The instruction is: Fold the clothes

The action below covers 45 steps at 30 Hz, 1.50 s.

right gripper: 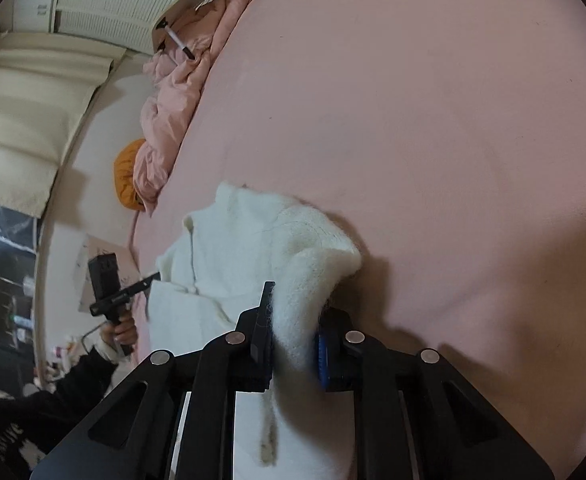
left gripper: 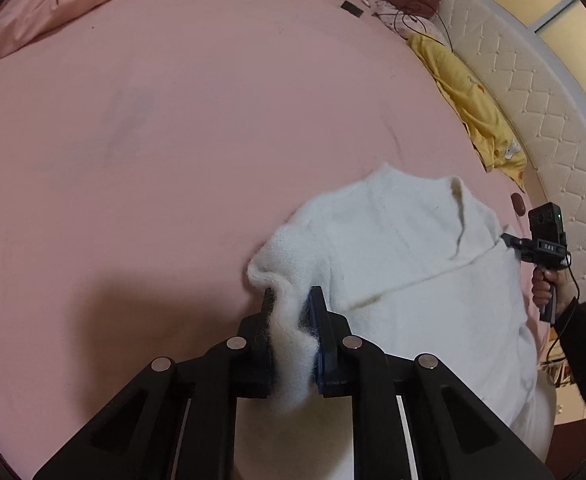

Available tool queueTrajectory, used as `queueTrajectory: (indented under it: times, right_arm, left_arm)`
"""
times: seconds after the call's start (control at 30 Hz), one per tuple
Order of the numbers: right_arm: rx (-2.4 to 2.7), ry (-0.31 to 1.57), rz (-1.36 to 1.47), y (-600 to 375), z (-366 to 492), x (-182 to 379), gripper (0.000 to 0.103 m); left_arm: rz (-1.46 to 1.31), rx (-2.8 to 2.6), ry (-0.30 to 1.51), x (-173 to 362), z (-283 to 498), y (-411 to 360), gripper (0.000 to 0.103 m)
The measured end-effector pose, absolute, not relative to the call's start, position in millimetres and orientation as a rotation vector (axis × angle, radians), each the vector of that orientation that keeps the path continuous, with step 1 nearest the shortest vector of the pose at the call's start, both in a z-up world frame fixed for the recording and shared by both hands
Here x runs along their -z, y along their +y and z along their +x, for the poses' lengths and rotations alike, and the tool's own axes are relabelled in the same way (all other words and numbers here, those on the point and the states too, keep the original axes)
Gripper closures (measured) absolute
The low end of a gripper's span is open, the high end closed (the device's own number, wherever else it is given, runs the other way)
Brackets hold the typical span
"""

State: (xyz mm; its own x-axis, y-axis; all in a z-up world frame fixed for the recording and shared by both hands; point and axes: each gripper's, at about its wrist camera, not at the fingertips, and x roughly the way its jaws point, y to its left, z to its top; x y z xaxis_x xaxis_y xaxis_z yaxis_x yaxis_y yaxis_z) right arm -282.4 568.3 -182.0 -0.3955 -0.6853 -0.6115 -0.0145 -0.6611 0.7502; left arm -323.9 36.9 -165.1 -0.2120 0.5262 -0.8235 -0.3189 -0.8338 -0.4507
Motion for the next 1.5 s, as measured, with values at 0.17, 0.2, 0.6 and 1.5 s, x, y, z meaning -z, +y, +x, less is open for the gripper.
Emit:
queueTrajectory:
  times: [0.17,0.2,0.6,1.5]
  right_arm:
    - [2.177,-0.893,1.383,573.4,-276.5,167.6,0.087]
    - [2.199,-0.864,1.379,573.0,-277.7,161.8,0.087]
    - [2.303,-0.573,1.224,552.0,-306.8,81.9,0.091]
    - [2.029,-1.051,1.469,581.4,-284.1,196.1,0.029]
  left_arm:
    - [-1.451,-2.171,-0.273,148.1,-324.7,21.9,0.09]
    - [-1.456,-2.194,-0.293,147.7,-328.5,16.5,0.091]
    - [-1.181,-2.273,-0.444,61.4,-362.0,-18.1,0.102]
    - [-1.576,-2.167,-0.55,169.1,-283.0,-46.6,0.036]
